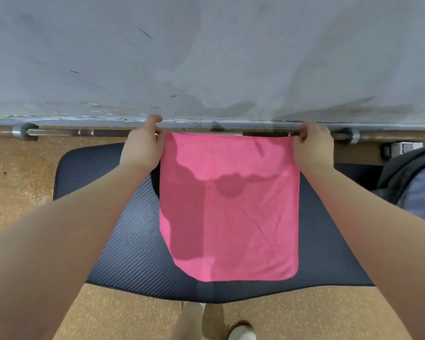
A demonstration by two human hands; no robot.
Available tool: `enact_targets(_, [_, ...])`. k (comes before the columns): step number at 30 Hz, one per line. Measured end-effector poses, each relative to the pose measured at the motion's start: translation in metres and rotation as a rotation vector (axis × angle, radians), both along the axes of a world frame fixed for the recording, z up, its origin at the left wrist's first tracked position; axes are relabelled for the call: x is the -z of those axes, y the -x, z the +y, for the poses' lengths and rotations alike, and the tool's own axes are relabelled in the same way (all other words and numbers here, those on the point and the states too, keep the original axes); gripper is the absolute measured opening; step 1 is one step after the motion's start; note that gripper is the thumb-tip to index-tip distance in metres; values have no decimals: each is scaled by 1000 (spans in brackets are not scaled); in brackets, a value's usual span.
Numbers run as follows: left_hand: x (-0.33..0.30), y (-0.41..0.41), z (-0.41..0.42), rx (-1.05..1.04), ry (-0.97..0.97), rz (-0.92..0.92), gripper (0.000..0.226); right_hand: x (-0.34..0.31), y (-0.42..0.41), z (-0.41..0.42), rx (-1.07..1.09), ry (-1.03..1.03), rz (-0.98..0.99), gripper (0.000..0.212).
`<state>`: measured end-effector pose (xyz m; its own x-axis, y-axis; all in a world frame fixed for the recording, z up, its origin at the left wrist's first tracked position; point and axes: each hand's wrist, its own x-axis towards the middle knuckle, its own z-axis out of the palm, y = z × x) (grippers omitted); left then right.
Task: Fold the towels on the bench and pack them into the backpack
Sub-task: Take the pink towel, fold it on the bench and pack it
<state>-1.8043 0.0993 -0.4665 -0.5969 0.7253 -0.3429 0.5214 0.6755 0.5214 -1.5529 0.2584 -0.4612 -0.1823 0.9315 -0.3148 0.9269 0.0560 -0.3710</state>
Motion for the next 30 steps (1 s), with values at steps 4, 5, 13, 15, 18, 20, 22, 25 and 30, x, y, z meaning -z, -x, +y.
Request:
enact_targets(4, [-8,-30,-23,-211,-50,-109,34,2,-4,-58,-381,-197,-42,43])
enact_targets(5, [-10,-41,-31,-249,-32,-130,32,5,-5,-78,-516,-198,-24,44])
enact_targets(13, [-13,-103,-113,-439,228,-219,36,8,-42,-155,-749,63,-179,54])
enact_targets(15, [-12,-113,-130,-471,237,-254,38,3,-52,-153,-633,102,-224,60])
enact_targets(18, [-13,-131,-148,-523,167,-344,37,-5,-58,-171,-667,30,-202,57])
enact_targets(20, [-16,-137,-151,-543,86,-453,28,-6,-58,-188,-708,11,-153,50])
enact_targets(22, [-19,-137,-149,-503,71,-559,21,-9,-58,-202,-736,31,-122,47])
enact_targets(25, [-16,-133,-146,-417,134,-539,17,-5,-61,-207,-743,117,-137,53])
enact_targets(30, [-14,-142,-152,-485,7,-494,23,-6,-61,-200,-737,226,-86,57])
